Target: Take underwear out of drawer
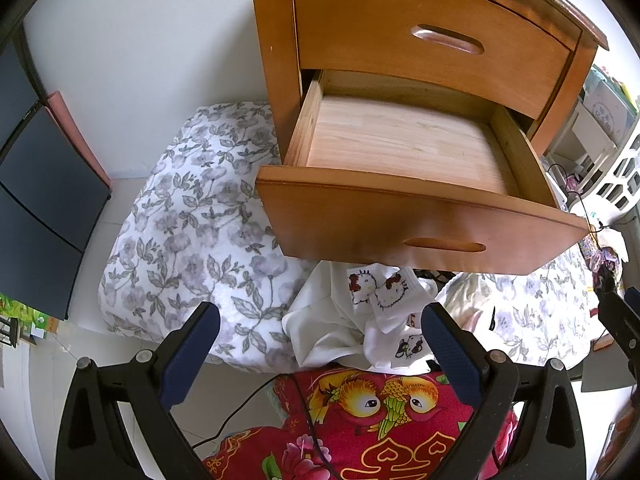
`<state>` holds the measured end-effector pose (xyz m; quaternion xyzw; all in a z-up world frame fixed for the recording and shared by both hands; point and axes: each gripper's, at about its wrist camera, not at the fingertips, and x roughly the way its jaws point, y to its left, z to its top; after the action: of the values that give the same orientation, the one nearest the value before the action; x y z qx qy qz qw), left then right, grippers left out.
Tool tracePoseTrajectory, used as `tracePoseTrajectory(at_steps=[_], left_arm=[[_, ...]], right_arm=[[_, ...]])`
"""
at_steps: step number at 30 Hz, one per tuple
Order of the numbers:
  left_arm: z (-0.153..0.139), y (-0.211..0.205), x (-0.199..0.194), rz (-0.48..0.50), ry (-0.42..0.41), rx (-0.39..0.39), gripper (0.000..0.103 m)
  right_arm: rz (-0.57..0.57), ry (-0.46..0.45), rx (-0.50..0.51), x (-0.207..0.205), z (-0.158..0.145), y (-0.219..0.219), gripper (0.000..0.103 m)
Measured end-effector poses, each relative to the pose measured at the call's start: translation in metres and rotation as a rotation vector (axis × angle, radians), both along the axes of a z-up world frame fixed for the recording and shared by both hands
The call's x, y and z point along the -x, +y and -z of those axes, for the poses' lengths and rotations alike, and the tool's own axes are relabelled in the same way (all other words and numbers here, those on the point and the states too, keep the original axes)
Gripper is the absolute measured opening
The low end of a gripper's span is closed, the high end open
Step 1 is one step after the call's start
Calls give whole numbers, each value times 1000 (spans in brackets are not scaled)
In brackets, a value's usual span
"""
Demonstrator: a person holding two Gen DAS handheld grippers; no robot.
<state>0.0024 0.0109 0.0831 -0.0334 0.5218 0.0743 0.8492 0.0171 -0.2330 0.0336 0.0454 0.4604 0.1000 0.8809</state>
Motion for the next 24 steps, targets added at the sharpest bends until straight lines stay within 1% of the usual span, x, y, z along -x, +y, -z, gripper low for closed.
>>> tracePoseTrajectory(at_steps=[24], left_arm=[[2,3,-2,-7,2,2,101]], right_arm=[[7,5,-2,-1,3,-1,103]])
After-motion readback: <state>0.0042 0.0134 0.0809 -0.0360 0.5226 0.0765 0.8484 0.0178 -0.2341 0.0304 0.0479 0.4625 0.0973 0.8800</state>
